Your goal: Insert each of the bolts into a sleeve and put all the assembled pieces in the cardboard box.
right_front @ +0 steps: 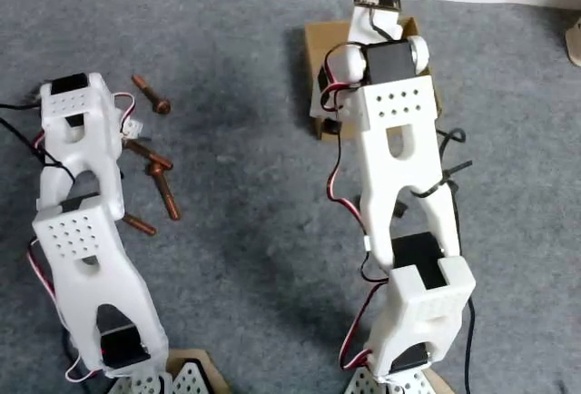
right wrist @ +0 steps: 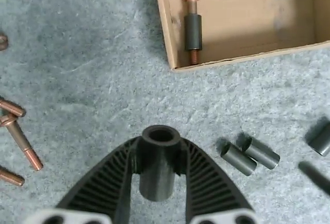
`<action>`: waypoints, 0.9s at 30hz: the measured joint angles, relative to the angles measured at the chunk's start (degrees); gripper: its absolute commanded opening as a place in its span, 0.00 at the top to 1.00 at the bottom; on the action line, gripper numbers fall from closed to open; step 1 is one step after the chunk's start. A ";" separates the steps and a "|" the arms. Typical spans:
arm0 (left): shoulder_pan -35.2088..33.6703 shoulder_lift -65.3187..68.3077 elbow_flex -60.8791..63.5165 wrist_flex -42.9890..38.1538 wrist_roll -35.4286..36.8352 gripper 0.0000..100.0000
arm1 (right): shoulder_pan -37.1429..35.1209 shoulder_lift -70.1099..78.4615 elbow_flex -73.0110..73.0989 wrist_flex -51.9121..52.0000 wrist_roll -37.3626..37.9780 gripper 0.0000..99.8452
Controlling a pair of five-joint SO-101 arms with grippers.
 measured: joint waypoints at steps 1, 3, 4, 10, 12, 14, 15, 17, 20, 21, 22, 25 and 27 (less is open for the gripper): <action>0.00 0.26 -0.62 0.00 0.09 0.83 | 0.00 0.00 0.00 0.00 0.00 1.00; 0.09 1.14 -2.29 0.00 0.09 0.93 | 0.00 0.00 0.26 0.00 0.00 1.00; 0.09 1.58 -3.25 -0.35 0.09 0.98 | 0.00 0.00 0.26 0.00 0.00 1.00; 0.18 3.87 -6.59 -0.79 -3.78 1.00 | 0.00 0.00 0.26 0.00 0.00 1.00; 0.18 4.13 -7.12 -0.62 -5.36 0.99 | 0.00 0.00 0.26 0.00 0.00 1.00; 0.18 4.13 -7.12 -0.62 -5.80 0.99 | -0.09 0.00 0.26 0.00 0.00 1.00; 0.18 4.13 -7.12 -0.62 -5.98 0.99 | -0.35 0.00 0.26 0.00 0.00 1.00; 0.18 4.13 -7.65 -0.18 -6.15 1.00 | -1.14 -0.53 0.35 0.00 1.23 1.00; 0.18 4.40 -10.73 3.69 -8.79 1.00 | -2.99 -3.60 0.88 0.00 2.37 1.00; 0.18 4.75 -12.13 5.54 -9.67 1.00 | -3.60 -5.19 1.58 0.00 2.55 1.00; -0.18 5.01 -13.80 7.65 -10.20 1.00 | -4.04 -6.86 2.90 0.00 2.64 1.00; -0.18 5.36 -18.73 13.63 -10.99 1.00 | -4.57 -12.48 8.62 -2.20 3.52 1.00; 0.09 5.36 -20.84 15.91 -12.04 1.00 | -4.48 -17.32 14.68 -6.07 5.01 1.00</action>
